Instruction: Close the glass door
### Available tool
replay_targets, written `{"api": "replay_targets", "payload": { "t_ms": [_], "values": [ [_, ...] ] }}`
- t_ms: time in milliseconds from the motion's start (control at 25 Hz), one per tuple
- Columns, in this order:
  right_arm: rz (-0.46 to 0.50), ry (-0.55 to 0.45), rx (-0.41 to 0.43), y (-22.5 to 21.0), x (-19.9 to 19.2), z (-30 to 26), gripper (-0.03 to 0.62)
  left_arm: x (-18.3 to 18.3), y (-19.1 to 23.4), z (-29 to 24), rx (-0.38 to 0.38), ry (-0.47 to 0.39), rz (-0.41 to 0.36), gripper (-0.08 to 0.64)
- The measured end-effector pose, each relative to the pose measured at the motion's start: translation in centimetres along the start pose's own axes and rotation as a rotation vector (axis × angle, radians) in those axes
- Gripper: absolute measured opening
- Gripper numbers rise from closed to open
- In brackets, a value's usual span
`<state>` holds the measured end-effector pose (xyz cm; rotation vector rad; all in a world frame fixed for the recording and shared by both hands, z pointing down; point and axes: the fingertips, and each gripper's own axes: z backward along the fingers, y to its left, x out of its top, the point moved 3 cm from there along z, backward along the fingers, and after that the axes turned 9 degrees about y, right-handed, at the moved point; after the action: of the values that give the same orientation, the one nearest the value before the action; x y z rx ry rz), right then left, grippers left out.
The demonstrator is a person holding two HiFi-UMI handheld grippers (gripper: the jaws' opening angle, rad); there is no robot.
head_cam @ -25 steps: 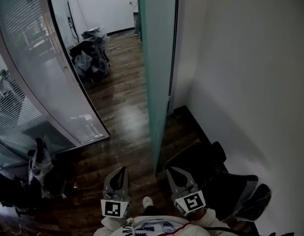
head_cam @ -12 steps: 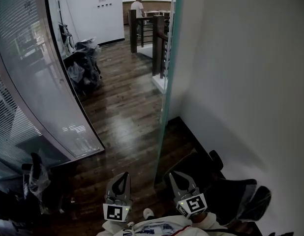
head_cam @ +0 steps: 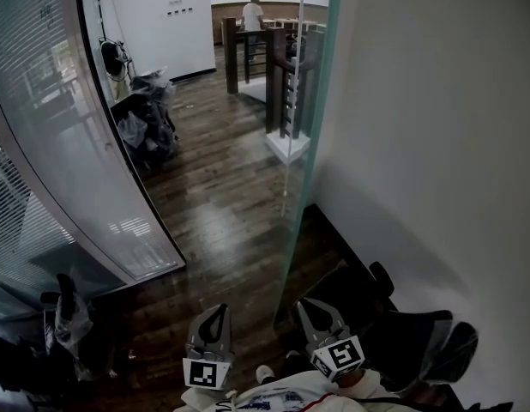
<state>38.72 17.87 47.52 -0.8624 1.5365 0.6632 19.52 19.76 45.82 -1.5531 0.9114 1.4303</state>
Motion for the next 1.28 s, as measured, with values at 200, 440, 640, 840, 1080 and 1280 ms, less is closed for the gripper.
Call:
{"api": "replay_targets", "payload": {
  "t_ms": [200,440,640,840,1080,1280],
  "values": [
    [0.01,0.0,0.011,-0.1,0.1,-0.4,0.006,-0.3,0.3,-0.7,0.006,0.008,0.009,-0.002],
    [-0.013,0.018,0.011,-1.7,-0.5,-0.8,0.006,-0.4,-0.1,-1.9,0.006,0.005,0.013,-0.002],
    [-0.025,0.035,0.012,-3.7,-1.1,-0.9,0.006,-1.1,-1.4,-3.7,-0.007,0.032,0.03,-0.002],
    [-0.051,0.071,0.038,-6.2,-2.1,-1.6,0.006,-1.3,-1.8,-5.9,-0.007,0.046,0.029,-0.002],
    [-0.051,0.196,0.173,-8.6,-3.9,-4.5,0.011,-1.2,-1.6,-8.2,0.036,0.046,0.04,-0.002],
    [-0.015,0.216,0.276,-10.1,-4.3,-6.9,0.077,-1.1,-1.5,-9.8,0.084,0.056,0.026,-0.002]
  ]
}}
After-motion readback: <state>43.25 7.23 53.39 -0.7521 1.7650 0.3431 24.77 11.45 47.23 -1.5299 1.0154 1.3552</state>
